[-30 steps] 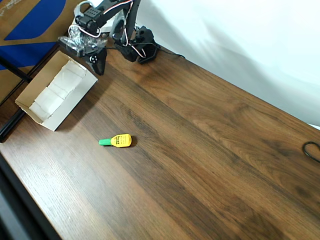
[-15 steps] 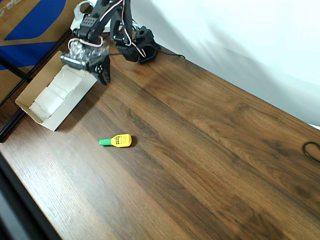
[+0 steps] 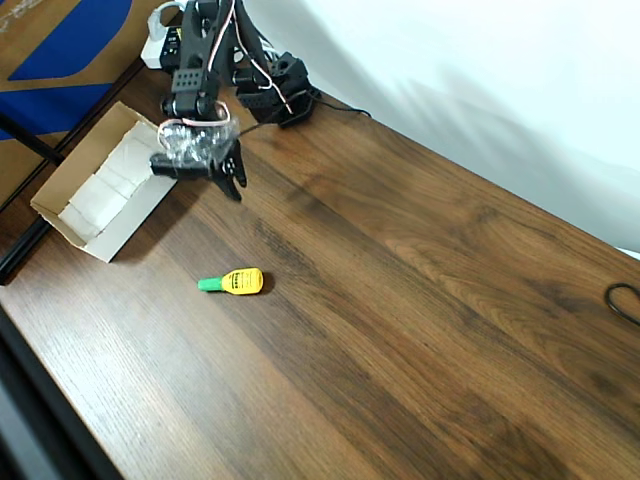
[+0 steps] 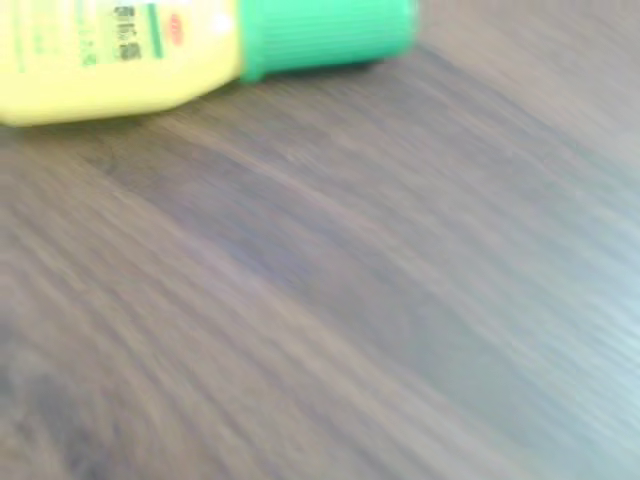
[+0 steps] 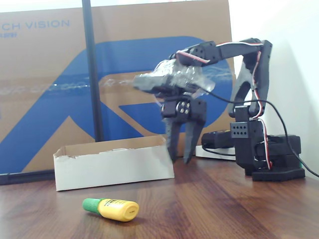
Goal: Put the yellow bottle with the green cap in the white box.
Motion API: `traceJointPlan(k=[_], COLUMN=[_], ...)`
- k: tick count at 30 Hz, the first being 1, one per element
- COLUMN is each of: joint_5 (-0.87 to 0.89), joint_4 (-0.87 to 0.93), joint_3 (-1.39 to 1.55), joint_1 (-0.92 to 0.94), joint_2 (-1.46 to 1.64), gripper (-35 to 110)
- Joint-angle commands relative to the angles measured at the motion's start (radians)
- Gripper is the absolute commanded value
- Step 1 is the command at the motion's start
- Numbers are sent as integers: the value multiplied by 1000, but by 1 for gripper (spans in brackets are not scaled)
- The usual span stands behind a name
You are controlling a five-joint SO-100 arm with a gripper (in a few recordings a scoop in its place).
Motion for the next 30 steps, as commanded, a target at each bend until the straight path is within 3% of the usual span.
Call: traceJointPlan(k=[1,10,30], joint_5=[-18,-49,-60], joint_4=[-5,-64,-34], joint_3=[-91,-219,-620], joint_1=[26,130,46], joint_2=[-23,-117,-528], gripper=[15,15,22])
